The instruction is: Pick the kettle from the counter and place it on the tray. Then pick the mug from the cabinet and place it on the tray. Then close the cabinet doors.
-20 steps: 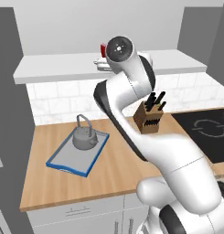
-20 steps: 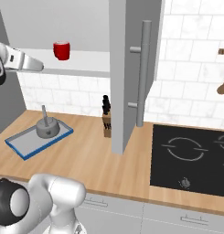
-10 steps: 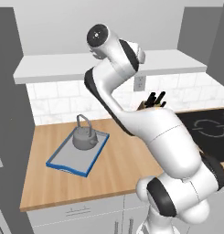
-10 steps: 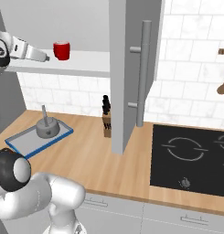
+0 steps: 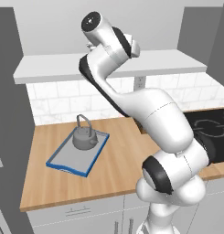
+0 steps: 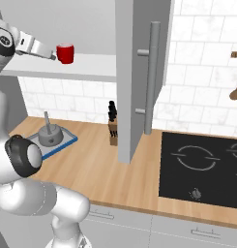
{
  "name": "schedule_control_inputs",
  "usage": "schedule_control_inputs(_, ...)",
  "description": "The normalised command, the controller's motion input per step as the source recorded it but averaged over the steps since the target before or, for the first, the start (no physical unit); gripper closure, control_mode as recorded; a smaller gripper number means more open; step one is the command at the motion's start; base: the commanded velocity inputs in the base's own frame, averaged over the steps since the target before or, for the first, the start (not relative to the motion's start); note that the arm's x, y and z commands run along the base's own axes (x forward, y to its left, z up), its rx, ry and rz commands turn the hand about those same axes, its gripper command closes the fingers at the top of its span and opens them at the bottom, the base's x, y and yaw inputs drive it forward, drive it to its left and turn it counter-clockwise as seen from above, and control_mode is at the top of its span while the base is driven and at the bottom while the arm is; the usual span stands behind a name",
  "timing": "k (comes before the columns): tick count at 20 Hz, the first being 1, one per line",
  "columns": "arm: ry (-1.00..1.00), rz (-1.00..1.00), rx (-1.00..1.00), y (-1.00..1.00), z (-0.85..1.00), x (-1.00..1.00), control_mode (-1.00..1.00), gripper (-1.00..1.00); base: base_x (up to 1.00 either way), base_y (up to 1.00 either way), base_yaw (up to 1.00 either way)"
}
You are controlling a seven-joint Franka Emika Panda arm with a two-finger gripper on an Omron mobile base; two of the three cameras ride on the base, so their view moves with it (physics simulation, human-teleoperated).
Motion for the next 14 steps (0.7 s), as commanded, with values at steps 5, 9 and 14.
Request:
schedule_control_inputs(5,-0.07,0.00,0.00,-0.01,-0.24,0.25,-1.00,-1.00,0.00,0.00,0.00)
schedule_control_inputs(9,-0.01,0.00,0.02,0.03,-0.03,0.25,-1.00,-1.00,0.00,0.00,0.00)
schedule_control_inputs(14,0.00,0.00,0.03,0.01,0.00,0.35,-1.00,-1.00,0.00,0.00,0.00)
